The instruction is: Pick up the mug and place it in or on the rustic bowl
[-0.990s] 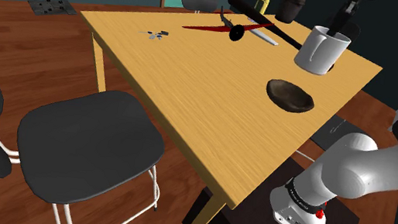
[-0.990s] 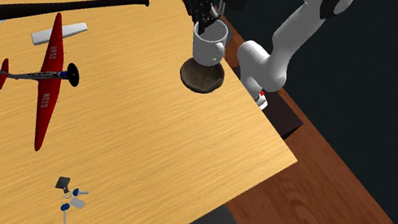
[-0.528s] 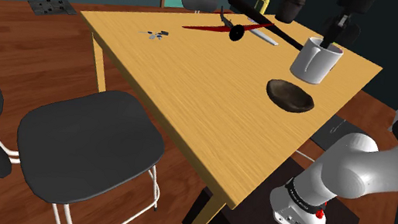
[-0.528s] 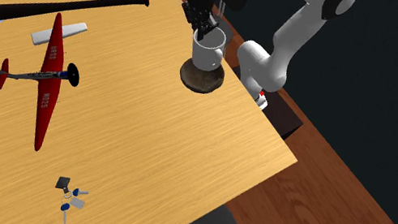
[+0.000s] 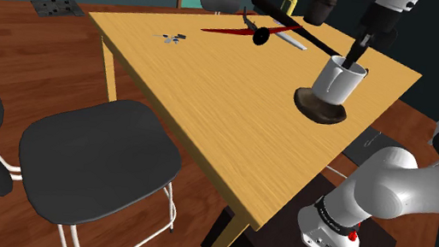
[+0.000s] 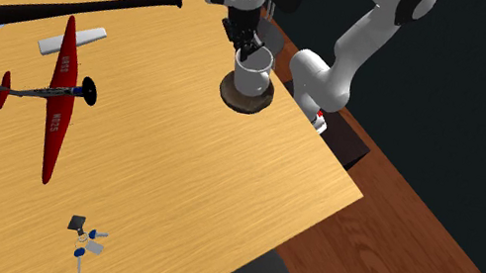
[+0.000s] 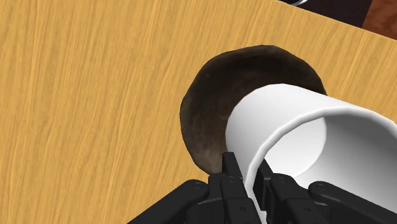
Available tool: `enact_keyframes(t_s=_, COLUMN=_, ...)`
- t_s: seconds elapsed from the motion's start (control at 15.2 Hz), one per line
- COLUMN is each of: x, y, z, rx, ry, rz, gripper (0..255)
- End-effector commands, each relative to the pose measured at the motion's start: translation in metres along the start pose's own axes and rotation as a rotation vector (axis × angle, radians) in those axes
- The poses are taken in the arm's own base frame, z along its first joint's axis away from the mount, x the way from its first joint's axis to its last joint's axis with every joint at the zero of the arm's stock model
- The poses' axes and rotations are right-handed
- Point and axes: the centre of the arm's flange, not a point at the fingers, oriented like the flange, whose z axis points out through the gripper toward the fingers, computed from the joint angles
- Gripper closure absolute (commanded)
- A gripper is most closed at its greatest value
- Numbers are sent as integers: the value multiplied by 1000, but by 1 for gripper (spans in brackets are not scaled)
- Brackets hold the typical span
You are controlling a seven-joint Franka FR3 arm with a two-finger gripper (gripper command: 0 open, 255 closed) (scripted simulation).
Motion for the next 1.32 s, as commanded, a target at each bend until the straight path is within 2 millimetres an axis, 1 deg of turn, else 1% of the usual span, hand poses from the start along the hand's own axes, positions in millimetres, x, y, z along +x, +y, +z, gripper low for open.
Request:
enact_keyframes(t_s=0.0, x=1, y=0, z=10, rx=0, ry=1, rz=0, gripper=255)
enact_keyframes(t_s=0.2, x=1, y=0, z=28, rx=0, ry=1, rz=0, gripper=255)
enact_keyframes(t_s=0.73, x=1, y=0, z=28, rx=0, ry=1, rz=0, gripper=255)
enact_keyframes(t_s=0.79, x=1, y=0, z=28, rx=0, ry=1, rz=0, gripper=0)
enact_keyframes(t_s=1.12, x=1, y=0, z=28, rx=0, ry=1, rz=0, gripper=0)
enact_keyframes(t_s=1.25, x=1, y=0, z=2, rx=0, ry=1, rz=0, gripper=0)
